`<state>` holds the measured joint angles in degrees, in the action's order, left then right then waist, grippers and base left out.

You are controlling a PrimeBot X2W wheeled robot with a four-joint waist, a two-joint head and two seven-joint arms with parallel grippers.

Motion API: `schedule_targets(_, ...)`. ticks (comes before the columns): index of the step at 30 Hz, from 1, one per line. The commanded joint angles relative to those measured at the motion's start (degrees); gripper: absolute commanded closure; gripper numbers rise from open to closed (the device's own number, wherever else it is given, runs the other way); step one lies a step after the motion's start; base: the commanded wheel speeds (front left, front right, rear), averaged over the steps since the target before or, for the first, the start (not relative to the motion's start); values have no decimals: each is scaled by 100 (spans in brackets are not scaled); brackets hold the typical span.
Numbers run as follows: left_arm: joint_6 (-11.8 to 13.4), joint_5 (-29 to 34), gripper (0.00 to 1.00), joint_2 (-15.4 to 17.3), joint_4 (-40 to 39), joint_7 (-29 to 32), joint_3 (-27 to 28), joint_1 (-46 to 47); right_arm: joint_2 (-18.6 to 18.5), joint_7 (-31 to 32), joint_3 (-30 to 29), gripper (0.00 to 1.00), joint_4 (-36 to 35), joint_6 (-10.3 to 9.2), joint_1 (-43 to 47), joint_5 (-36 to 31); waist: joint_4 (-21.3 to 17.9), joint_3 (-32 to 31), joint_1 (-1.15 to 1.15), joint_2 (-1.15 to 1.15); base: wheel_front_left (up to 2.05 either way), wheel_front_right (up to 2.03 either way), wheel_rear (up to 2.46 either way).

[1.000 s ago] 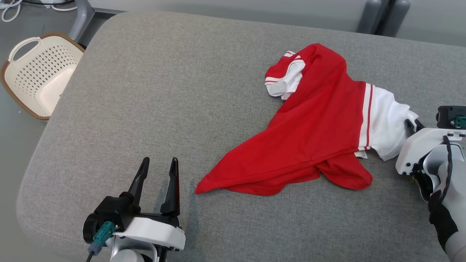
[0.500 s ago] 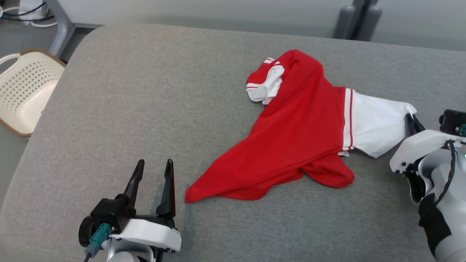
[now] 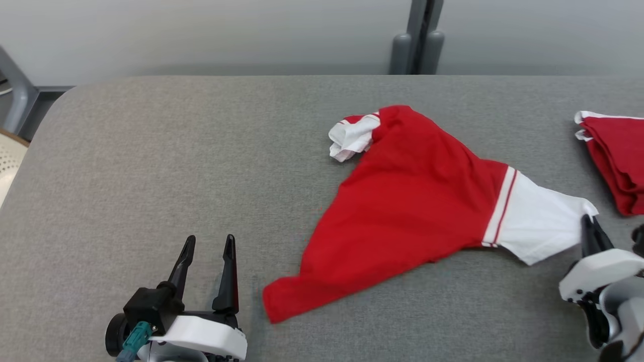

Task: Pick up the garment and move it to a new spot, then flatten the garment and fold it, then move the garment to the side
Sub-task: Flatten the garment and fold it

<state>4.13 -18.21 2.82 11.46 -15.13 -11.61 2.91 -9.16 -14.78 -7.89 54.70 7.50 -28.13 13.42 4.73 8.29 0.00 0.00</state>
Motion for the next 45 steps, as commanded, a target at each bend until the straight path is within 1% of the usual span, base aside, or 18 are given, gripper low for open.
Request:
schedule_targets(1,0,27,0,26,-7,-1,17,-27,-130,44,-47,100,-192,-1,164,59,-122,-74,0,0,0,0,0)
schedule_targets(5,-24,37,0,29,27,-1,9,-85,-168,314,-178,100,-720,0,610,119,-213,-116,0,0,0,0,0)
schedule_targets(7,-41,41,0,27,50,-1,-17,-103,-166,543,-365,100,-1072,-1,956,119,-247,-126,0,0,0,0,0)
schedule_targets(9,-54,42,0,27,67,-1,-32,-98,-141,652,-499,100,-1249,-1,1156,108,-252,-131,0,0,0,0,0)
schedule_targets(15,-54,42,0,28,106,-1,-60,-120,47,906,-868,100,-1772,-1,1568,-43,-286,-168,0,0,0,0,0)
schedule_targets(16,-67,42,0,28,124,-1,-77,-117,84,968,-891,84,-1837,-1,1615,-74,-298,-175,0,0,0,0,0)
schedule_targets(17,-84,49,0,28,150,-1,-102,-105,119,1024,-904,60,-1895,-1,1640,-103,-309,-182,0,0,0,0,0)
schedule_targets(18,-99,50,0,29,172,-1,-123,-77,145,1065,-919,27,-1973,0,1667,-114,-320,-190,0,0,0,0,0)
schedule_targets(19,-100,50,0,29,194,0,-145,-45,169,1096,-940,0,-2044,-1,1693,-145,-337,-199,0,0,0,0,0)
schedule_targets(26,-98,-1,0,32,360,8,-211,125,251,1150,-1081,0,-2649,0,1867,-275,-514,-272,0,0,0,0,0)
schedule_targets(27,-98,-1,0,32,360,8,-211,125,251,1150,-1081,0,-2649,0,1867,-275,-514,-272,0,0,0,0,0)
schedule_targets(31,-210,-26,0,67,529,151,-310,248,323,1060,-1026,0,-3123,0,1929,-333,-641,-300,0,0,0,0,0)
schedule_targets(34,-399,-38,0,112,763,391,-453,495,402,1049,-850,0,-3511,0,1961,-317,-739,-274,0,0,0,0,0)
schedule_targets(37,-717,-70,0,133,1159,855,-705,807,453,1083,-685,0,-3822,0,1981,-277,-844,-195,0,0,0,0,0)
schedule_targets(40,-937,-54,0,143,1496,1225,-979,1213,505,1165,-576,0,-4042,0,1971,-273,-944,-87,0,0,0,0,0)
schedule_targets(43,-1072,-235,0,125,1802,1536,-1167,1534,533,1199,-504,0,-4163,0,1924,-262,-1025,25,0,0,0,0,0)
schedule_targets(45,-1105,-261,0,139,1994,1685,-1292,1743,542,1209,-455,0,-4213,0,1881,-252,-1089,101,0,0,0,0,0)
